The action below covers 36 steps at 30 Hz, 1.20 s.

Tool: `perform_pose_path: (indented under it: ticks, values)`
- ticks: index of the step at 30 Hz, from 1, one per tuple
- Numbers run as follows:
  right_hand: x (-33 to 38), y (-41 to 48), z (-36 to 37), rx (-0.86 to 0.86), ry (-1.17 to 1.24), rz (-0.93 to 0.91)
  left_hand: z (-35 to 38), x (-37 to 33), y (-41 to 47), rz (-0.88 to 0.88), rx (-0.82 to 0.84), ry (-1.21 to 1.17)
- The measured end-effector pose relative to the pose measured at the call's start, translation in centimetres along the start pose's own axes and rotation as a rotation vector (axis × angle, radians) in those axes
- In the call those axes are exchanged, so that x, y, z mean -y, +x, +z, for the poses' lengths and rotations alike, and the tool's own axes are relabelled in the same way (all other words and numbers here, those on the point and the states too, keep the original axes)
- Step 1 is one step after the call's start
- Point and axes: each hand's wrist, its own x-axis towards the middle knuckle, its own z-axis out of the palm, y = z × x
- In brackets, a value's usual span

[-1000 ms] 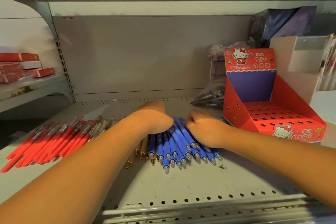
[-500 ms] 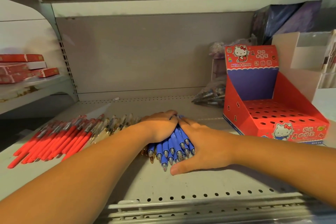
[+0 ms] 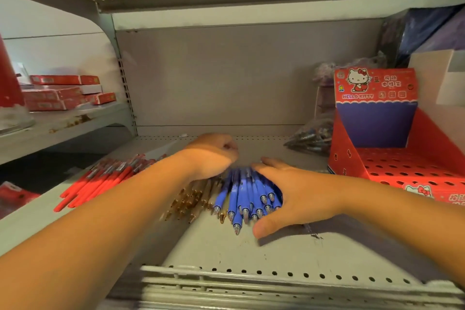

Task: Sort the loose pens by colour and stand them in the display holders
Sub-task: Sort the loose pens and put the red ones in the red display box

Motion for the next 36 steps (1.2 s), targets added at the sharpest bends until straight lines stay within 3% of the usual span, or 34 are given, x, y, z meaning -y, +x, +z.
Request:
perform_pose_path:
  ticks: [7, 14, 19, 27, 36]
  values:
    - [4.4, 2.5, -0.5, -0.016, -0.067, -0.036, -6.6, 8.9, -6.0, -0.117, -0.038, 0.089]
    - [12.9, 10.3, 1.1, -0.171, -0.083, -0.027, -10.9, 19.1, -9.4, -0.250, -0.115, -0.061]
    - [18.6, 16.4, 2.8, -0.214, -0.071, 0.102, -11.8, 24.2, -9.5, -0.330, -0.122, -0.144]
    - [22.3, 22.7, 5.0, -0.217, -0.064, 0.351, -10.2, 25.1, -7.0, -0.328, 0.041, -0.180]
    - [21.0, 24.8, 6.3, -0.243, -0.075, 0.406, -9.5, 22.6, -4.9, -0.389, 0.286, -0.011]
